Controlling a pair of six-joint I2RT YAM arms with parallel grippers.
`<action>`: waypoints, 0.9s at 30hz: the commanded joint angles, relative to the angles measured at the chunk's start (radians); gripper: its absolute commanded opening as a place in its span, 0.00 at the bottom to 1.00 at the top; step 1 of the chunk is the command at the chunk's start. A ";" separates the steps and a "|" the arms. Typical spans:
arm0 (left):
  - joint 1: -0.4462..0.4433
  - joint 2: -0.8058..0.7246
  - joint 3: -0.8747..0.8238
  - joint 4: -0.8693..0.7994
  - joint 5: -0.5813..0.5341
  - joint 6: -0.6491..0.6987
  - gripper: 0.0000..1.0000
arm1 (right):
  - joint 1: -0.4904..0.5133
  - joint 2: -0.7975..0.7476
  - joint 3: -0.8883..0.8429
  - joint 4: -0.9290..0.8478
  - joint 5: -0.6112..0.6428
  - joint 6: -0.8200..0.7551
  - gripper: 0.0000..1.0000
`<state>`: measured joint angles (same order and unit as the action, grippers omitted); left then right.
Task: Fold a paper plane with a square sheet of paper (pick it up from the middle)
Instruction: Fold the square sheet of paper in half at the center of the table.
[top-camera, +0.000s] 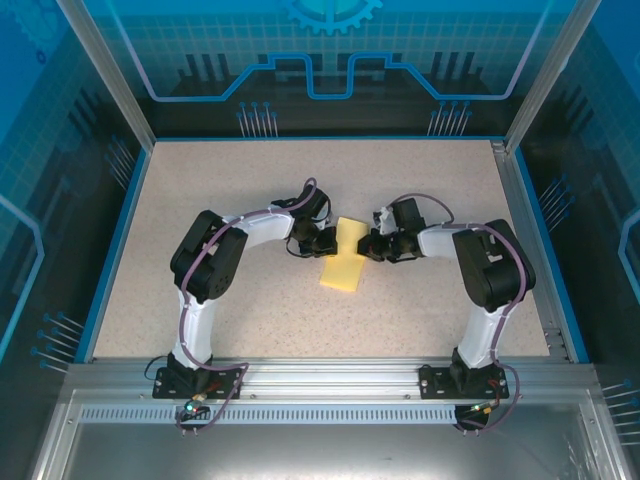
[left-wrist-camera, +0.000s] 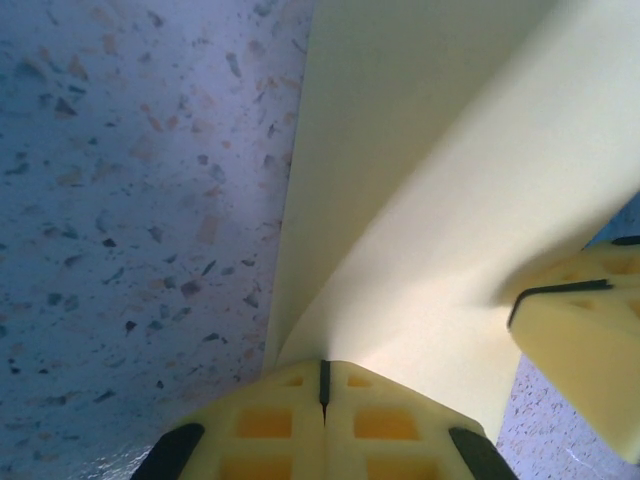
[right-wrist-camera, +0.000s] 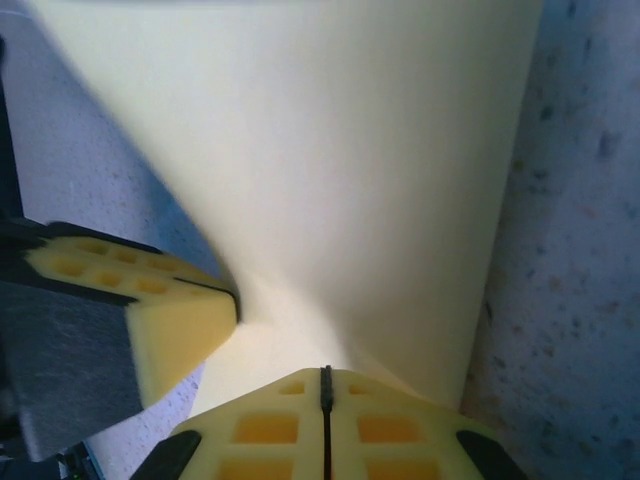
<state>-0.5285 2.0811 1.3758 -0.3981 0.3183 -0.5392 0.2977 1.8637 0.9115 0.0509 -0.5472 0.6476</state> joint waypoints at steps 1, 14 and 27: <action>-0.012 0.050 -0.027 -0.067 -0.012 0.030 0.00 | -0.035 -0.025 0.047 -0.015 -0.051 -0.020 0.07; -0.013 0.050 -0.026 -0.070 -0.012 0.032 0.00 | -0.051 0.115 0.087 -0.068 0.002 -0.053 0.07; -0.012 0.050 -0.029 -0.072 -0.013 0.038 0.00 | -0.078 0.071 0.195 -0.135 -0.064 -0.055 0.07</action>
<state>-0.5285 2.0811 1.3758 -0.3985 0.3187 -0.5209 0.2474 1.9568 1.0683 -0.0566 -0.5842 0.6006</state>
